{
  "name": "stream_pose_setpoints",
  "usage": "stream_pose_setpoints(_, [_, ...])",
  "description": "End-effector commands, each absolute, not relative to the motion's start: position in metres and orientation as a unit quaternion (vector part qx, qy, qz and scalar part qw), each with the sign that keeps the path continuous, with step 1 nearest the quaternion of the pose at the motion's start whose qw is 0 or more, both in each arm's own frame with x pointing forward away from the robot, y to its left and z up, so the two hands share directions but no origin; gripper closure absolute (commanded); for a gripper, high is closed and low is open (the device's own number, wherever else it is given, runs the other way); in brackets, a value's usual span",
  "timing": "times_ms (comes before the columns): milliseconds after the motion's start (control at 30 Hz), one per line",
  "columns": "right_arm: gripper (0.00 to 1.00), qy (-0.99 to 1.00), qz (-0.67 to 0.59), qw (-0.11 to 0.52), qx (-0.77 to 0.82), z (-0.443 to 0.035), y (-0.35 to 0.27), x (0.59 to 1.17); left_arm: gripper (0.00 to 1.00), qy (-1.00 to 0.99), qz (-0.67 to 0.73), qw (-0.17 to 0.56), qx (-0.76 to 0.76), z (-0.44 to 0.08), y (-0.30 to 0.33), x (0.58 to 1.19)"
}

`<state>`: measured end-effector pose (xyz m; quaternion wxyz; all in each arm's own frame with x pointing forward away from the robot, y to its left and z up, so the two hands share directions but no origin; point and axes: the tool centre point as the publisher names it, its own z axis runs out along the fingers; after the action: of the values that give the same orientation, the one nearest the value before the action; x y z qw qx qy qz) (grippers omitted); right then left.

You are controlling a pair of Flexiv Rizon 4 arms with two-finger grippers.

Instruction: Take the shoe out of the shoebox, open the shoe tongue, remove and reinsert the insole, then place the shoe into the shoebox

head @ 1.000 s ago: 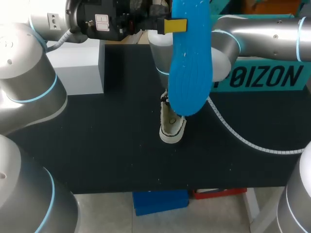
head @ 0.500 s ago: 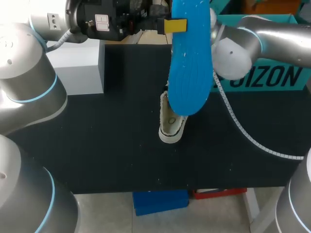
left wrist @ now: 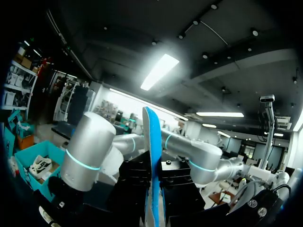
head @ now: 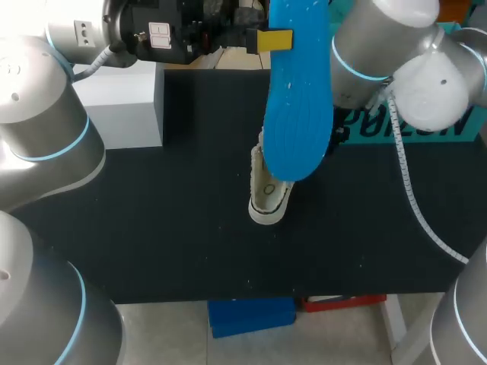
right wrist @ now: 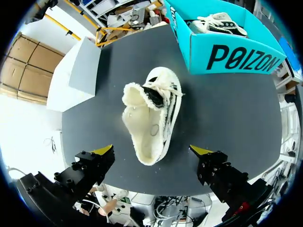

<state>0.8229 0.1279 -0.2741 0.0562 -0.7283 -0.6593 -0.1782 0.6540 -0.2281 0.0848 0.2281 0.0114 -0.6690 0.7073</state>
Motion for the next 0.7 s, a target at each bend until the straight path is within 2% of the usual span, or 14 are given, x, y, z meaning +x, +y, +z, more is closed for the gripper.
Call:
stream_pose_setpoints(33, [0.00, -0.639, -0.373, 0.227, -0.633, -0.273, 0.115, 0.817, 1.00, -0.669, 0.708, 0.227, 0.012, 0.084, -0.229, 0.653])
stream_pose_setpoints(267, [0.00, -0.639, -0.373, 0.227, -0.633, -0.273, 0.115, 0.817, 1.00, -0.669, 0.708, 0.227, 0.012, 0.084, -0.229, 0.653])
stream_pose_setpoints(367, [0.00, -0.604, -0.429, 0.265, -0.618, -0.264, 0.106, 0.814, 1.00, -0.669, 0.708, 0.227, 0.012, 0.084, -0.229, 0.653])
stream_pose_setpoints(700, [0.00, -0.572, -0.496, 0.284, -0.588, -0.247, 0.103, 0.816, 1.00, -0.669, 0.708, 0.227, 0.012, 0.084, -0.229, 0.653])
